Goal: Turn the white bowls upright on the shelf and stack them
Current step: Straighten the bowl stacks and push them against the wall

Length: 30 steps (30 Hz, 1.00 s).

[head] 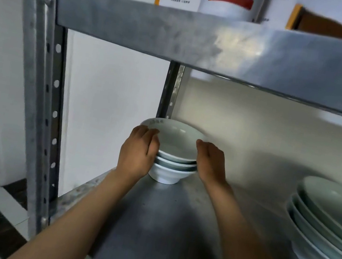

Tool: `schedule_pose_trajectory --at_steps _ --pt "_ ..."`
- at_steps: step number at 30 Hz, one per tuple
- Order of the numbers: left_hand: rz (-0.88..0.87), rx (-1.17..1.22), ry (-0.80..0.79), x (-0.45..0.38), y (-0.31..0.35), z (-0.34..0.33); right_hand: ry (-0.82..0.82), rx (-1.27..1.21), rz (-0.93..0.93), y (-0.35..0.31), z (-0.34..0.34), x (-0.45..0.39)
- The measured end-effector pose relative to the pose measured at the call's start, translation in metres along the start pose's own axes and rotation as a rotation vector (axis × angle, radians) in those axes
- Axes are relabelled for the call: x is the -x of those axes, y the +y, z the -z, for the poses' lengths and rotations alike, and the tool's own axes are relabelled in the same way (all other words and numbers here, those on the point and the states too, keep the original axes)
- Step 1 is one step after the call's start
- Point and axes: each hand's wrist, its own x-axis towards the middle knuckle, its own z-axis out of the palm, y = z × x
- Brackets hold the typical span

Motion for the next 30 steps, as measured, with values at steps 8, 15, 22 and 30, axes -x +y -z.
schedule_pose_trajectory --at_steps 8,15,22,30 --pt "-0.002 0.034 0.025 -0.012 -0.019 -0.013 0.008 0.058 0.029 0.008 -0.021 -0.017" --pt "-0.013 0.009 -0.12 -0.021 -0.015 -0.003 -0.195 0.218 0.005 0.016 -0.015 -0.028" --pt "-0.07 -0.252 -0.256 -0.02 0.027 0.019 -0.209 0.159 -0.018 -0.001 0.008 -0.002" --pt "-0.269 0.031 -0.275 0.006 0.122 -0.018 -0.106 0.302 -0.019 0.008 0.098 0.033"
